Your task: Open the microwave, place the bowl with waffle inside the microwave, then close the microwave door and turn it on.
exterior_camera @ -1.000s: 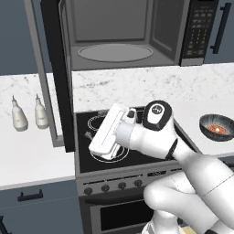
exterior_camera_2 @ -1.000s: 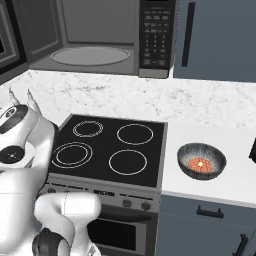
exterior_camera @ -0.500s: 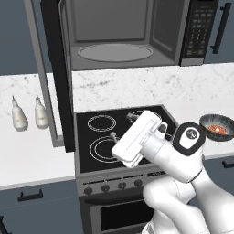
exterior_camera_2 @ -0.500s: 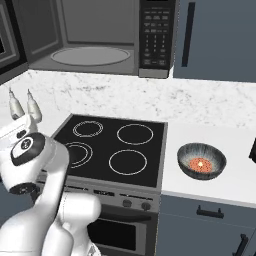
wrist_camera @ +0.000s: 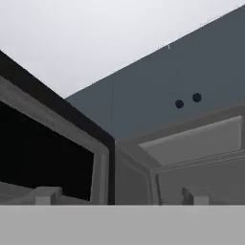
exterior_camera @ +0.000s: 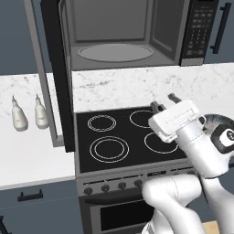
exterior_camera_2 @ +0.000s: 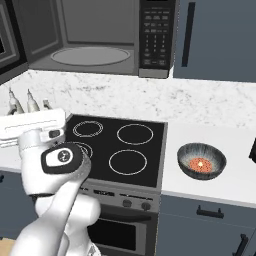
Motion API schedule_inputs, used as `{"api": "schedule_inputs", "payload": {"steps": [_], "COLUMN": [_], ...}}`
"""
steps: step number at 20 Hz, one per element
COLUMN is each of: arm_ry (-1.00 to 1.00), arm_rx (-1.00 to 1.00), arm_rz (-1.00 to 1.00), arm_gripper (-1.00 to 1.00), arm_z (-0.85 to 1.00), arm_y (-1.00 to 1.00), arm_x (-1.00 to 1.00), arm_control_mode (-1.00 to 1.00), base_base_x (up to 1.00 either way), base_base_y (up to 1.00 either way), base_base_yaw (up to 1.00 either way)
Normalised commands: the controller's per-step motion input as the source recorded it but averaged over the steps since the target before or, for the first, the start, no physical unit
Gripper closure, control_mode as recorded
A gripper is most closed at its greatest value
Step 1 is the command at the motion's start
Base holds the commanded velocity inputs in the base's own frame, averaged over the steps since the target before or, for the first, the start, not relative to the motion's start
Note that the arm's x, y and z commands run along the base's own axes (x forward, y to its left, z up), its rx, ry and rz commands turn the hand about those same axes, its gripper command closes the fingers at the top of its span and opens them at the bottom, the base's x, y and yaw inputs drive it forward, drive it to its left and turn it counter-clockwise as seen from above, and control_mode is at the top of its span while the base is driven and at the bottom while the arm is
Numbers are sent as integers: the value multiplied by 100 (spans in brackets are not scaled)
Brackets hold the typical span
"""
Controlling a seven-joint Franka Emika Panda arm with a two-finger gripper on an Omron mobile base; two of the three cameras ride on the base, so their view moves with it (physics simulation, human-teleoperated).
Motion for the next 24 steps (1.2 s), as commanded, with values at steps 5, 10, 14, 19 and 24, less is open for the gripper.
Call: {"api": "schedule_inputs", "payload": {"steps": [5, 10, 14, 19, 24], "arm_ry": [23, 16, 4, 34, 43], "arm_rx": [79, 99, 100, 73, 18], "arm_rz": [-3, -6, -4, -19, -8], "arm_gripper": [-100, -100, -100, -100, -100], "arm_z": [70, 60, 45, 17, -33], "arm_y": [-97, -100, -100, -100, -100], "arm_x": [0, 0, -4, -3, 0], "arm_control_mode": [-100, -100, -100, -100, -100], "base_base_x": [0, 0, 0, 0, 0], "base_base_y": [0, 0, 0, 0, 0], "base_base_yaw": [0, 0, 0, 0, 0]}}
